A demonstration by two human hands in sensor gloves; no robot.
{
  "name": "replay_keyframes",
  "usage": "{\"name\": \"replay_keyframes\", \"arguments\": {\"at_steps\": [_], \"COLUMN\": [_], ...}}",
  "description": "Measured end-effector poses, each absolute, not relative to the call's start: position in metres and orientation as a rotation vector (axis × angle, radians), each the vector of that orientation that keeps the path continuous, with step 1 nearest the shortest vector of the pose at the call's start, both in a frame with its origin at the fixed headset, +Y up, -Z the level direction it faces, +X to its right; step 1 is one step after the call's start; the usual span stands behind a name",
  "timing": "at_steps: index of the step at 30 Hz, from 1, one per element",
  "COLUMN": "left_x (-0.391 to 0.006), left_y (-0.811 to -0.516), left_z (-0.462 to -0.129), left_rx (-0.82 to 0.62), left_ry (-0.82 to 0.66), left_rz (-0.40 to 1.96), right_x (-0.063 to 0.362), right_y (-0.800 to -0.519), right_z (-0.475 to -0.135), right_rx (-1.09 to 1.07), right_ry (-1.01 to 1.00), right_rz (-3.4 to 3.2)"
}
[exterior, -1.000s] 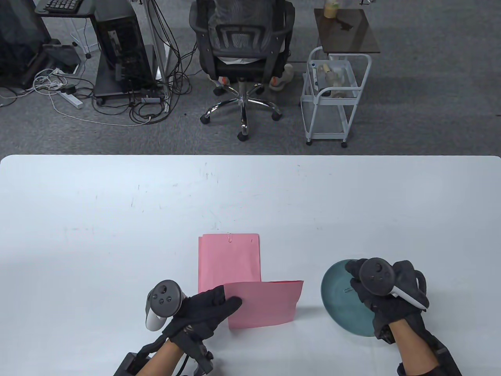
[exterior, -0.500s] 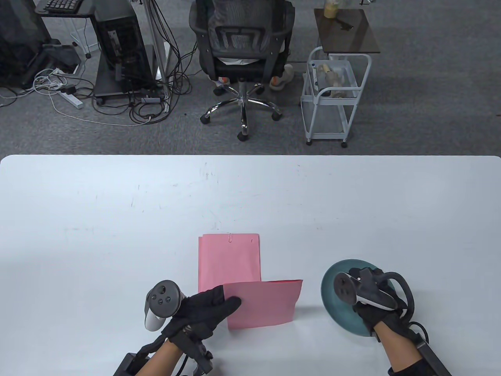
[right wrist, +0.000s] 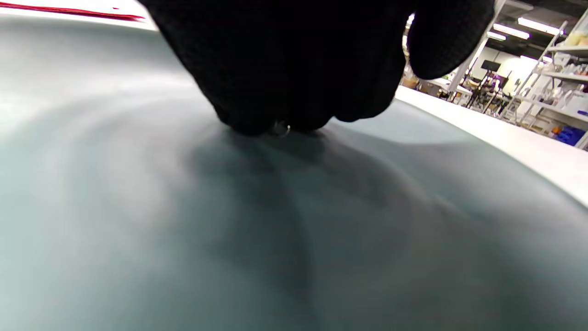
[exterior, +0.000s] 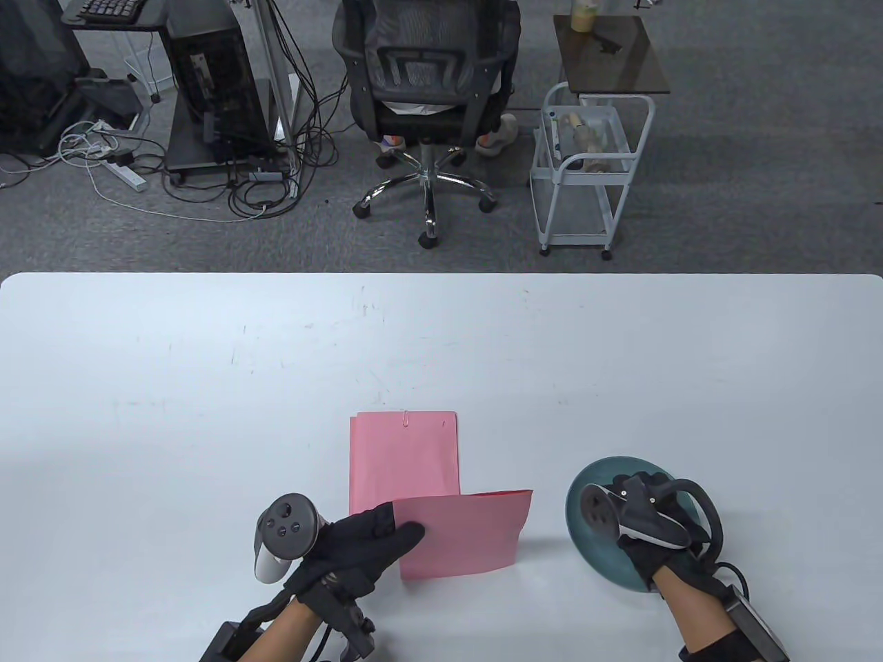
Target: Pinch and push to attach paper clips
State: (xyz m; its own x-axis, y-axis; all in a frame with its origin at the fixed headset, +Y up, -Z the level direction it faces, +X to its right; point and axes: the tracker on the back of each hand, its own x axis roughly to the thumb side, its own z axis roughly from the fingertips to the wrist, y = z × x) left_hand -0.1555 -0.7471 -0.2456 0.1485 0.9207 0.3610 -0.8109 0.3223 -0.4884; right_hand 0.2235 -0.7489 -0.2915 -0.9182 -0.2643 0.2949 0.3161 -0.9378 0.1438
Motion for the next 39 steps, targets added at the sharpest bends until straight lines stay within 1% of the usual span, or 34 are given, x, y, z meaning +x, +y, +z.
{"name": "replay_keyframes", "arguments": {"at_steps": [9, 11, 14, 17, 18, 20, 22, 23, 24, 27, 28, 29, 32, 34, 36, 39], "left_x": [-0.156, -0.156, -0.156, -0.156, -0.156, -0.156, -0.156, -0.156, -0.156, -0.157, -0.157, -0.157, -0.156, -0.156, -0.156, -0.156], "left_y": [-0.747, -0.748, -0.747, -0.747, -0.747, -0.747, -0.747, -0.747, -0.747, -0.747, -0.747, -0.747, -0.747, -0.747, -0.747, -0.747], "left_z": [-0.246, -0.246, -0.246, -0.246, -0.246, -0.246, -0.246, -0.246, -0.246, -0.246, -0.246, -0.246, -0.246, -0.246, -0.246, -0.246], "left_rx": [-0.202, -0.201, -0.197, -0.194, -0.192, -0.192, -0.189, -0.189, -0.189, -0.188, -0.188, -0.188, -0.189, -0.191, -0.19, -0.192], "left_ry": [-0.668, -0.666, -0.663, -0.664, -0.662, -0.66, -0.657, -0.657, -0.657, -0.657, -0.657, -0.656, -0.657, -0.657, -0.658, -0.659], "left_rz": [1.257, 1.256, 1.257, 1.251, 1.252, 1.256, 1.254, 1.253, 1.252, 1.251, 1.25, 1.251, 1.251, 1.251, 1.252, 1.249], "right_x": [0.224, 0.226, 0.231, 0.231, 0.23, 0.224, 0.212, 0.209, 0.197, 0.171, 0.167, 0.154, 0.133, 0.125, 0.119, 0.113], "right_y": [-0.748, -0.744, -0.722, -0.69, -0.673, -0.65, -0.624, -0.619, -0.605, -0.586, -0.584, -0.578, -0.57, -0.569, -0.57, -0.574], "right_z": [-0.291, -0.292, -0.291, -0.284, -0.28, -0.273, -0.265, -0.263, -0.258, -0.247, -0.246, -0.242, -0.24, -0.241, -0.241, -0.242], "right_rx": [-0.385, -0.375, -0.365, -0.403, -0.449, -0.545, -0.722, -0.752, -0.872, -1.088, -1.119, -1.191, -1.264, -1.267, -1.28, -1.3], "right_ry": [-0.264, -0.257, -0.135, 0.075, 0.216, 0.396, 0.531, 0.546, 0.568, 0.586, 0.593, 0.556, 0.551, 0.546, 0.553, 0.5], "right_rz": [-2.794, -2.819, -2.973, -3.196, -3.318, -3.492, -3.666, -3.693, -3.76, -3.805, -3.802, -3.768, -3.715, -3.705, -3.708, -3.691]}}
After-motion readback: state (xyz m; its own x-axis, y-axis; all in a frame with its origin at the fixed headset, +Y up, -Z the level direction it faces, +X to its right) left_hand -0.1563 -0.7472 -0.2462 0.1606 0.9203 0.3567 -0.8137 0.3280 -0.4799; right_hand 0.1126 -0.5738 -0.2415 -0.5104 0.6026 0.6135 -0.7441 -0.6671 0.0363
